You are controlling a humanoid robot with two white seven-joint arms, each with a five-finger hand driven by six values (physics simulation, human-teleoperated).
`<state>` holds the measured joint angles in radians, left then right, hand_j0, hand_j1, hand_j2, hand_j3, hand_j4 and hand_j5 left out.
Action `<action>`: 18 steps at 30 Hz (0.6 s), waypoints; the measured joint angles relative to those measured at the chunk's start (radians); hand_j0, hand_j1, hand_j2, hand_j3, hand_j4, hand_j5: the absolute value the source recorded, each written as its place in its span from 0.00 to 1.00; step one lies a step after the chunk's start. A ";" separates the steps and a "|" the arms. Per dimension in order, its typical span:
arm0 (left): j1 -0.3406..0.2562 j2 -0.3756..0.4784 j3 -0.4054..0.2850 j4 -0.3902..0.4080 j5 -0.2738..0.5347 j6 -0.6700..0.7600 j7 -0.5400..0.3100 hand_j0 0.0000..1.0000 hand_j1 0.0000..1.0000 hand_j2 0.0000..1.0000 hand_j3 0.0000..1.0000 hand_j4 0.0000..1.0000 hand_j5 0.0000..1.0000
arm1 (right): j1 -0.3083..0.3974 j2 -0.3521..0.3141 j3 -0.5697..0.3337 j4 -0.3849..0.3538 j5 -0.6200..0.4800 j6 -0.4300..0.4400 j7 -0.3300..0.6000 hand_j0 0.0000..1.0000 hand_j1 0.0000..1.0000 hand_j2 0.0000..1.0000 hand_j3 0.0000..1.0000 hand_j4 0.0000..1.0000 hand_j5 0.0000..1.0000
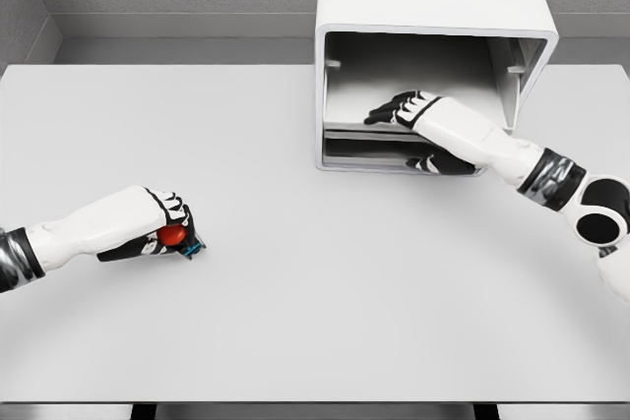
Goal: Slide open multi-storey tabletop storage cabinets and put open load switch and slide close multi-storey tabletop storage cabinets
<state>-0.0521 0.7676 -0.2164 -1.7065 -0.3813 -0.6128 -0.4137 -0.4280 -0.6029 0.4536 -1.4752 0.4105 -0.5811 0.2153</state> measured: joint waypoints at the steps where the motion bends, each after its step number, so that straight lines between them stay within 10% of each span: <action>1: 0.000 0.000 0.000 0.000 0.000 0.000 0.000 0.34 0.34 0.34 0.34 0.34 0.34 | 0.002 -0.002 0.000 -0.003 0.003 -0.001 0.000 0.88 0.88 0.88 0.88 0.88 0.88; 18: 0.000 0.000 -0.001 -0.001 0.000 0.000 0.000 0.34 0.34 0.34 0.34 0.34 0.34 | 0.046 -0.060 0.003 -0.086 0.020 -0.008 0.008 0.88 0.88 0.88 0.88 0.88 0.88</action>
<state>-0.0522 0.7675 -0.2171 -1.7071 -0.3810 -0.6129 -0.4138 -0.3820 -0.6627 0.4561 -1.5611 0.4306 -0.5890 0.2238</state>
